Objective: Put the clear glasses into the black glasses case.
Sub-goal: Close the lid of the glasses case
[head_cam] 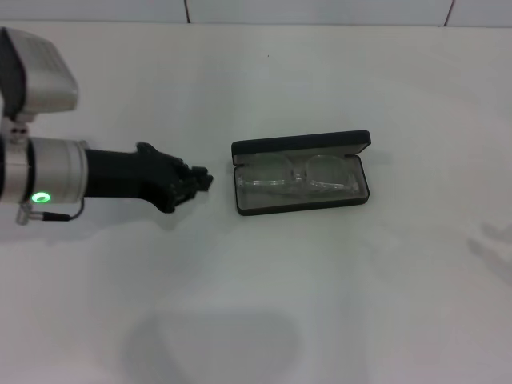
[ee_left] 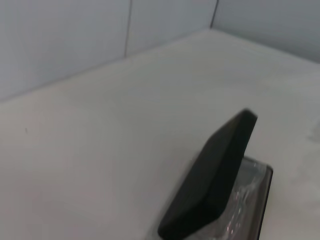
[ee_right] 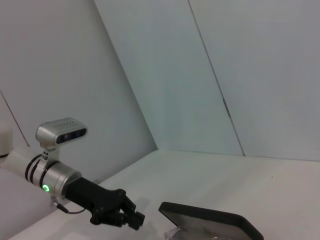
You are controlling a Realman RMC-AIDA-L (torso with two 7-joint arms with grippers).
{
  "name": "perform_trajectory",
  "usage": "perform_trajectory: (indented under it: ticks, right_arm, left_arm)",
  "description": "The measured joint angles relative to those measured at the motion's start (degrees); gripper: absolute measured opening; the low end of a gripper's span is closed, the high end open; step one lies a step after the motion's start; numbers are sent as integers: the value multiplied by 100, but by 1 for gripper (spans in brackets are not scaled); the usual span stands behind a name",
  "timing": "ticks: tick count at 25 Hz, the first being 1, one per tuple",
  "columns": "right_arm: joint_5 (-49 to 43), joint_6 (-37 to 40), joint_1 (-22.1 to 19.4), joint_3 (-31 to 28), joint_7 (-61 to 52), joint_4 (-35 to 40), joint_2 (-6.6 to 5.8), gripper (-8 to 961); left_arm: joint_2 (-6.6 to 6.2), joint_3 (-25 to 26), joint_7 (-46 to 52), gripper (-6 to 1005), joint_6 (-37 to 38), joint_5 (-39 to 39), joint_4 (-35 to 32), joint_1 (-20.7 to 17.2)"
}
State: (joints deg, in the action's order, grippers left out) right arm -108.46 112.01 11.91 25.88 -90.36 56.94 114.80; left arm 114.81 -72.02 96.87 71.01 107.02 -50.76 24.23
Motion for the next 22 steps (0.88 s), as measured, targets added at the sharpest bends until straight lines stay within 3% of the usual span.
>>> perform_trajectory:
  ticks: [8, 14, 22]
  right_arm:
    - [0, -17, 47, -32, 64, -155, -3, 335]
    - [0, -17, 63, -57, 148, -241, -2, 335]
    - [0, -74, 66, -28, 168, -282, -1, 335]
  left_arm:
    - [150, 67, -81, 118, -192, 172, 397, 346]
    - [181, 74, -200, 119, -411, 273, 847, 644]
    - [288, 75, -328, 120, -676, 320, 1001, 733]
